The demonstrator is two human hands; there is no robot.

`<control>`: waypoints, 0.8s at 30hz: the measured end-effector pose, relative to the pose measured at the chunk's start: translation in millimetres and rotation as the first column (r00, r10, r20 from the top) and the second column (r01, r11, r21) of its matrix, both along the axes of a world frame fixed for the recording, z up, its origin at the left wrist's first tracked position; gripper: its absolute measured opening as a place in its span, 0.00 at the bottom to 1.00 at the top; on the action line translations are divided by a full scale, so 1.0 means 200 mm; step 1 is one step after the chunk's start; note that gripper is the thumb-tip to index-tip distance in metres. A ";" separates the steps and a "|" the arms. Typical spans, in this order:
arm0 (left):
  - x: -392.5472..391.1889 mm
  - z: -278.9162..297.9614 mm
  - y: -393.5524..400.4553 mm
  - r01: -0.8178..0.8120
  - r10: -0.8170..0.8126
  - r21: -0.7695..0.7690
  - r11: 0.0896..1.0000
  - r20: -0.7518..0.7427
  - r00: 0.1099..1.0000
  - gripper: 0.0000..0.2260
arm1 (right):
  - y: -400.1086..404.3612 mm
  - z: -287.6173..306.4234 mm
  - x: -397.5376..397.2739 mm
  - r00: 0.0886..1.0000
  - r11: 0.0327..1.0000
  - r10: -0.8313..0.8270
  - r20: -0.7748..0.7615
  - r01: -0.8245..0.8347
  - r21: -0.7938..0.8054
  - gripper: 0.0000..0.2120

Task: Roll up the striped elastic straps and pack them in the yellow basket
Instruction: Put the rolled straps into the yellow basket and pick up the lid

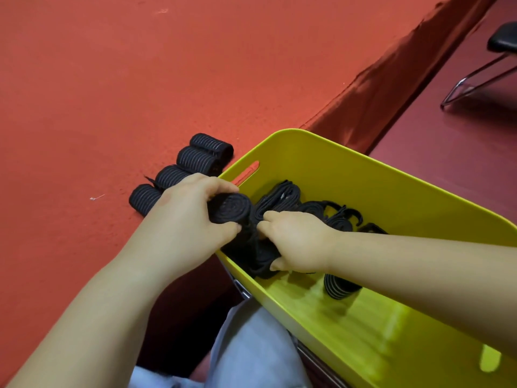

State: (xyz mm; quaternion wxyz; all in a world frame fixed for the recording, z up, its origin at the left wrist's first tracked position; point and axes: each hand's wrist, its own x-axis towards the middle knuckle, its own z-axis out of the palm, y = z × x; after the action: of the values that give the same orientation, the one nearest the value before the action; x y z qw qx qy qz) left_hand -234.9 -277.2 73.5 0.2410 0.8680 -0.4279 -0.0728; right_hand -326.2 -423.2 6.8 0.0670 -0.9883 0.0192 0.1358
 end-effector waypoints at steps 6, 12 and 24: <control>0.00 0.01 0.00 -0.024 0.022 -0.028 0.999 -0.054 0.998 0.18 | -0.01 0.02 -0.05 0.996 0.996 0.076 -0.047 -0.074 0.042 0.26; 0.00 0.01 -0.01 -0.044 0.043 -0.024 0.999 -0.073 0.996 0.17 | 0.08 -0.10 -0.07 0.991 0.965 -0.098 -0.093 0.117 0.234 0.28; -0.01 0.00 -0.03 -0.074 0.073 -0.015 0.997 -0.076 0.994 0.18 | 0.07 -0.08 -0.09 0.953 0.897 -0.303 -0.033 0.296 0.329 0.17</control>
State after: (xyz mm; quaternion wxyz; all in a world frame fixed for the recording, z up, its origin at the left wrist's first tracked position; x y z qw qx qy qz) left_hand -236.5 -282.7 73.5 0.2674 0.8777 -0.3869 -0.0926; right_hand -343.8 -410.0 -8.4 0.2517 -0.9495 0.1473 0.1158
